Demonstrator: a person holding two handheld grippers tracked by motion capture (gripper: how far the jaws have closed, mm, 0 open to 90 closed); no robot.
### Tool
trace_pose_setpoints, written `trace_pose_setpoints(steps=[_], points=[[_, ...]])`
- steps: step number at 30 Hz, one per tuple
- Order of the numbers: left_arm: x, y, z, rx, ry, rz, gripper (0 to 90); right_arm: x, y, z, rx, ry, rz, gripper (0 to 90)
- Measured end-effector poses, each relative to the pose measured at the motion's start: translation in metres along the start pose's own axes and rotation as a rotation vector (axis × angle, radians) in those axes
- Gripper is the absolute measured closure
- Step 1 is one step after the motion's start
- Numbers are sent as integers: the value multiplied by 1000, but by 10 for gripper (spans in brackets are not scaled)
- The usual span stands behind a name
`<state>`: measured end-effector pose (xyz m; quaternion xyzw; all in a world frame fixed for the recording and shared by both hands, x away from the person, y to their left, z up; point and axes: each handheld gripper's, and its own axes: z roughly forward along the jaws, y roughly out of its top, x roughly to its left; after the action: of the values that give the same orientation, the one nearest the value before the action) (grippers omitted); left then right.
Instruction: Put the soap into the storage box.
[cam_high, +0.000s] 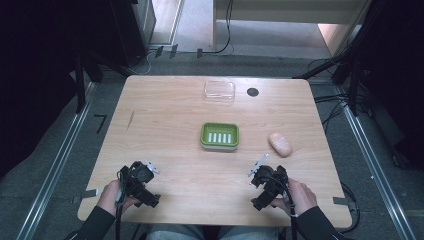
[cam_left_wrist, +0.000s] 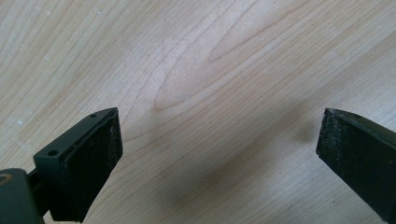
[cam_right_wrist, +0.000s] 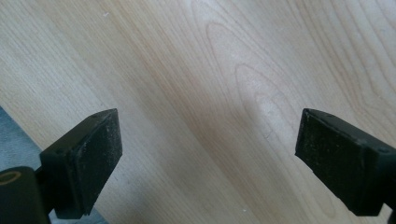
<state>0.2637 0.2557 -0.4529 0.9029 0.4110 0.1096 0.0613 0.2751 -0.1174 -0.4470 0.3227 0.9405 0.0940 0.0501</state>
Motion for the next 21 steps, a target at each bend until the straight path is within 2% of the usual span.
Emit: trace_pose_setpoints(steps=[10, 14, 16, 21], points=[[-2, 1, -1, 9, 4, 0, 8, 1, 0, 1, 6, -19, -13, 79], [0, -1, 0, 32, 8, -10, 8, 1, 2, 0, -4, -20, -12, 79], [1, -2, 0, 32, 15, -24, 8, 1, 3, -1, -6, -16, -11, 79], [2, -1, -1, 32, 18, -23, 8, -2, 2, -1, -6, -27, -12, 79]])
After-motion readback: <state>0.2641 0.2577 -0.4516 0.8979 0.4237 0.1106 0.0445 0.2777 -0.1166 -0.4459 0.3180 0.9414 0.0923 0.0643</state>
